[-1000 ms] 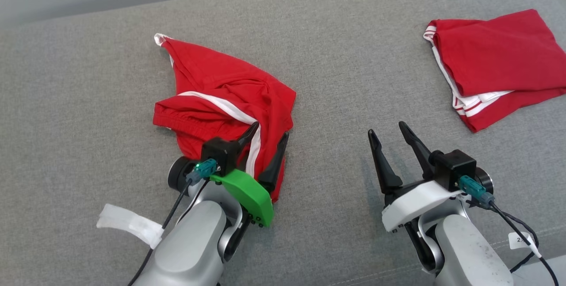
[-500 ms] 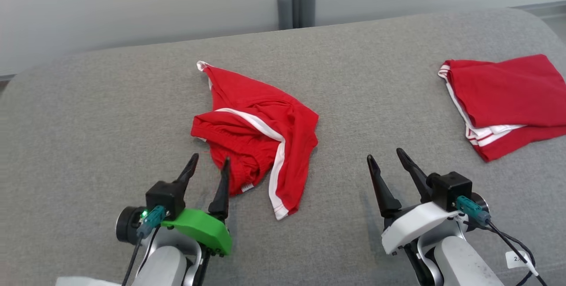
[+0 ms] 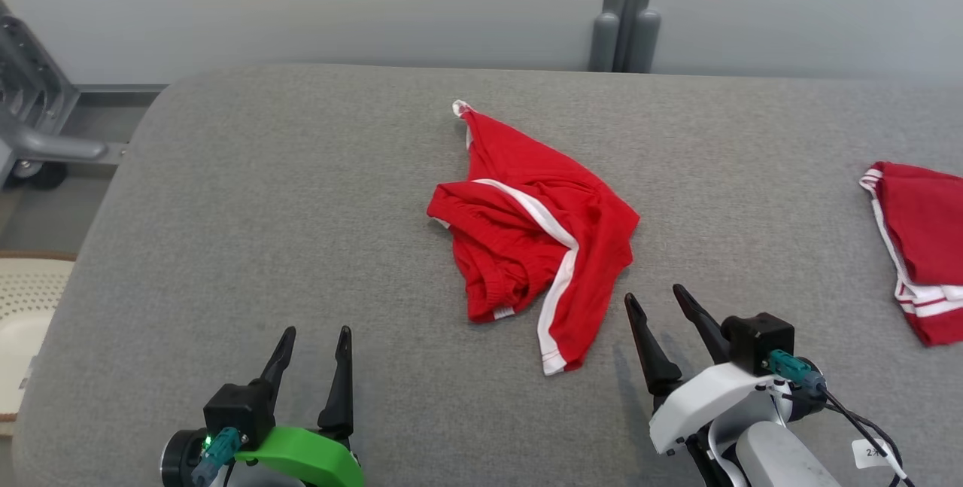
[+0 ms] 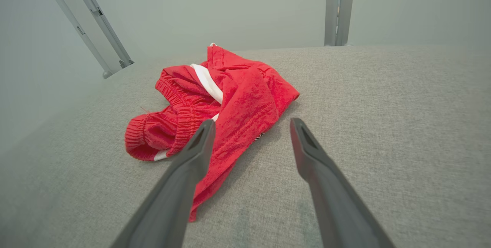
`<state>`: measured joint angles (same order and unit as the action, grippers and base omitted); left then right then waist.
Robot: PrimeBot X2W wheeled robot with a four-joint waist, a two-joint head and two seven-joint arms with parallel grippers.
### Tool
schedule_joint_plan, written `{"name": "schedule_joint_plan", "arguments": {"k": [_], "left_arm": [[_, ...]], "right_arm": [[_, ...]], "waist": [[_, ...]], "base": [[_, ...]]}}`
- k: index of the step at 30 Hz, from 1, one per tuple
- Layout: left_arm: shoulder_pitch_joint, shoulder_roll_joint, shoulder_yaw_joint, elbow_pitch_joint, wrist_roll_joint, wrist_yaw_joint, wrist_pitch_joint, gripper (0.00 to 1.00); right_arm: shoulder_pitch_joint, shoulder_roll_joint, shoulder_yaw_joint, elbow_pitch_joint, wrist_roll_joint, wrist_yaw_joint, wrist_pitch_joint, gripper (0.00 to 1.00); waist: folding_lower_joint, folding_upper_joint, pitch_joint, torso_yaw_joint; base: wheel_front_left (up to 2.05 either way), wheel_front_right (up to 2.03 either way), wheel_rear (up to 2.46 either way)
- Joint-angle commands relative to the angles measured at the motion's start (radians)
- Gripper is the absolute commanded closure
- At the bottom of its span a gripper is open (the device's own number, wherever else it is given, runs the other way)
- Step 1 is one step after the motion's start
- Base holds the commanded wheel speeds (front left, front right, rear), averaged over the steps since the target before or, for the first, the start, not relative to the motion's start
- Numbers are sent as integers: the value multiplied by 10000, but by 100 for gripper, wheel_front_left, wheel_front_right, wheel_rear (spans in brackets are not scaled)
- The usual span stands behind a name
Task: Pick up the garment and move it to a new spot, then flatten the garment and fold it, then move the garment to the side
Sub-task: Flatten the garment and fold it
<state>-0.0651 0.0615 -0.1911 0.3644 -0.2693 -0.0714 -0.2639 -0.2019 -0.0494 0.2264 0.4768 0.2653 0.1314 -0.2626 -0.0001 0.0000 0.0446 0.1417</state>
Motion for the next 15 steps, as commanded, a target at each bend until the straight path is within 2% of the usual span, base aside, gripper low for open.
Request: {"name": "schedule_joint_plan", "arguments": {"k": [1,11,14,15], "left_arm": [[101,-35,57,-5,85,-84,3,0],[-38,-110,-225,-24,-99,-274,3,0],[-52,-109,-286,-3,-186,-249,3,0],[-59,-110,-310,10,-195,-230,3,0]], "right_arm": [[-130,-31,-5,141,163,-15,-26,0],[-637,-35,80,1486,375,-15,-26,2],[-785,-37,32,1913,273,-15,-26,49],[-839,-37,8,2051,237,-15,-26,55]], "waist": [[1,0,84,766],[1,0,611,1731],[1,0,673,1839],[1,0,689,1858]], "base": [[0,0,0],[0,0,0],[0,0,0],[0,0,0]]}}
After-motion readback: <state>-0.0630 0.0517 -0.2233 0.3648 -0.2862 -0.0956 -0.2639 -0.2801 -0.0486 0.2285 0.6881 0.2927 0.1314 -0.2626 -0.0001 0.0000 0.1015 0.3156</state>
